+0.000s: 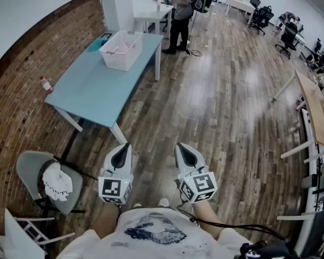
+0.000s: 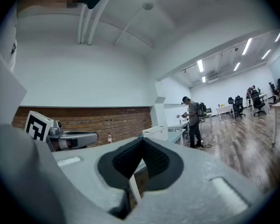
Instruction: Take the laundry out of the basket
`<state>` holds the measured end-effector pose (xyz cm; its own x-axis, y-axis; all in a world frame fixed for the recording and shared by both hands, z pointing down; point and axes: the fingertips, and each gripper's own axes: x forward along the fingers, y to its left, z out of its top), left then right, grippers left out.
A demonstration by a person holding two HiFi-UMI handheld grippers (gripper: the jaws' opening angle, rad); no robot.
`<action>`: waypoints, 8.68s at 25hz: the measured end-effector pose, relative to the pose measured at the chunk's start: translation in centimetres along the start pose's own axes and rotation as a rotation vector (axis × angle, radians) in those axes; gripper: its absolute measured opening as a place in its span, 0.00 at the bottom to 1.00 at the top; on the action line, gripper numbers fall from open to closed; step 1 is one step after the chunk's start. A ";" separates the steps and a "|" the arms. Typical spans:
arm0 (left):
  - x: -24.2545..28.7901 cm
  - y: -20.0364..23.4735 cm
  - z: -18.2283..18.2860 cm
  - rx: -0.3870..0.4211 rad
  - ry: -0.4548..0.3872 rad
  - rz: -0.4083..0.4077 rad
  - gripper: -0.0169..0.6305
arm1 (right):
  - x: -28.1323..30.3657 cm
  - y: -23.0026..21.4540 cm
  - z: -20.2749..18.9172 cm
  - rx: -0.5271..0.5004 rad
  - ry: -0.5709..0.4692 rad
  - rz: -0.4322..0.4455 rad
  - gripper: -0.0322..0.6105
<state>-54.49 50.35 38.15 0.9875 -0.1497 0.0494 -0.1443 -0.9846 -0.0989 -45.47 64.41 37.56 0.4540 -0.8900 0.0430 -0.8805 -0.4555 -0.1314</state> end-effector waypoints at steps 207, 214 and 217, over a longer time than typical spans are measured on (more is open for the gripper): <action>79.6 59.1 -22.3 -0.386 0.642 0.303 0.10 | 107.9 -27.7 -0.8 0.162 0.346 0.773 0.05; 78.7 60.1 -17.6 -0.367 0.531 0.390 0.10 | 107.3 -27.6 0.6 0.156 0.317 0.796 0.05; 78.0 60.4 -15.6 -0.357 0.498 0.432 0.10 | 107.0 -27.4 1.4 0.151 0.305 0.812 0.05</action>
<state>12.87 -22.17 51.54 0.7051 -0.4696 0.5313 -0.6082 -0.7857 0.1127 27.38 -18.31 44.41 -0.3797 -0.9146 0.1391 -0.8783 0.3091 -0.3648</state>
